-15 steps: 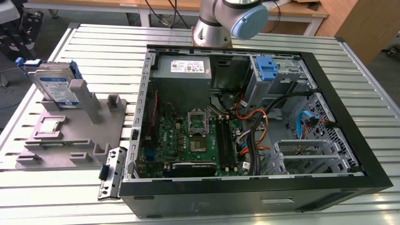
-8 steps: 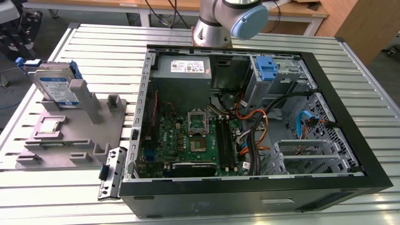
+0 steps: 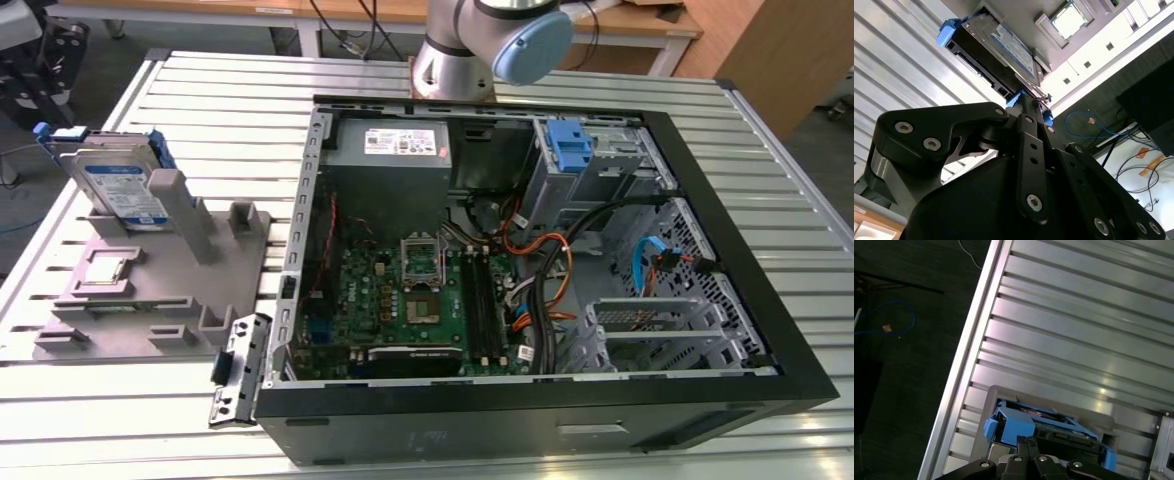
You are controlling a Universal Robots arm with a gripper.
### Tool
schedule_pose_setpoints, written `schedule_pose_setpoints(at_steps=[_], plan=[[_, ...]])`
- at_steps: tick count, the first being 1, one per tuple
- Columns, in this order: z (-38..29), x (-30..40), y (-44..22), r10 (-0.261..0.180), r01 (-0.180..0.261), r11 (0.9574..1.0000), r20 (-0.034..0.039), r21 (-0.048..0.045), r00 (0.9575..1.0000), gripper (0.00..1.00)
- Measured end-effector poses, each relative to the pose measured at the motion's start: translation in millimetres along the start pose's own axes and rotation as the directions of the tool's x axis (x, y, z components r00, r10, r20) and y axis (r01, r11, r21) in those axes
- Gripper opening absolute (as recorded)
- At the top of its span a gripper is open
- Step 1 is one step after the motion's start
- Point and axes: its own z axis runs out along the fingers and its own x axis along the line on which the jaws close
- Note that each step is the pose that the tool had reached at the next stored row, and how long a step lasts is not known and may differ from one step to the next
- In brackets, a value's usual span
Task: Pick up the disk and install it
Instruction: 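Pick up the disk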
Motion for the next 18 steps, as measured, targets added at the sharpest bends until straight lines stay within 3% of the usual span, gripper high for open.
schedule_pose_setpoints(at_steps=[18], plan=[[0.1, 3.3, 0.9, -0.034, 0.034, 0.9994, -0.0017, -0.0006, 0.9994, 0.11]])
